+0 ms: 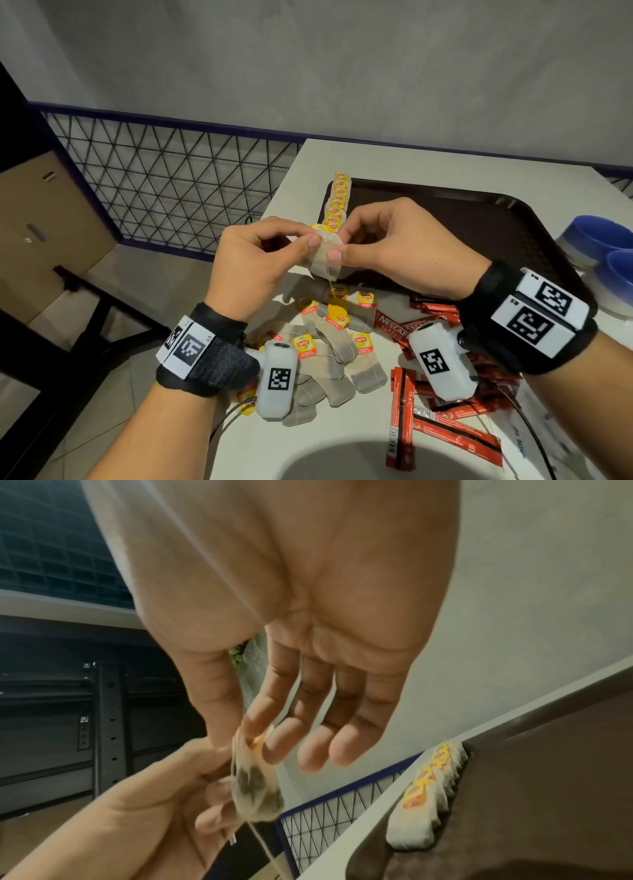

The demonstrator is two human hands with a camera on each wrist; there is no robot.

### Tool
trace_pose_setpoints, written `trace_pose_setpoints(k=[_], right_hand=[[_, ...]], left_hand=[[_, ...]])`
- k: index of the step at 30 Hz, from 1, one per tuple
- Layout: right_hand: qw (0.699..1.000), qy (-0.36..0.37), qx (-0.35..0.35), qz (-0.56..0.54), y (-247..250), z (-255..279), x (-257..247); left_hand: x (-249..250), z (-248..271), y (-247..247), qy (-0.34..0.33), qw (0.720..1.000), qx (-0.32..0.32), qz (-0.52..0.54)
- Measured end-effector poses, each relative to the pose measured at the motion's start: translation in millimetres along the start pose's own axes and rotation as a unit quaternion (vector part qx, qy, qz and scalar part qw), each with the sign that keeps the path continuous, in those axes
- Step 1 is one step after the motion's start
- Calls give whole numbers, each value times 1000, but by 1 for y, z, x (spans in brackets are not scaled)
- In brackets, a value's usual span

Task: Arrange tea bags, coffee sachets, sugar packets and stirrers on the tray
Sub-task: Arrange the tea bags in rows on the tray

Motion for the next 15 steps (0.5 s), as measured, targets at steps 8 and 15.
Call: trace_pose_setpoints(k=[8,15], right_hand=[[994,-68,-80,33,-27,-5,23],[999,-50,-7,18,-18,-7,14]], left_hand=[[-2,-2,11,-26,998,62,-10],[-2,-1,8,0,999,51,15]])
Point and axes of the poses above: each hand's wrist, its own z-axis away from the middle knuckle, its own y-axis out of the back of the hand, x = y × z, the point moved 6 cm from there along -z, towards the middle knuckle, and after that the axes turned 5 degrees about -z, right-handed, at the moved point
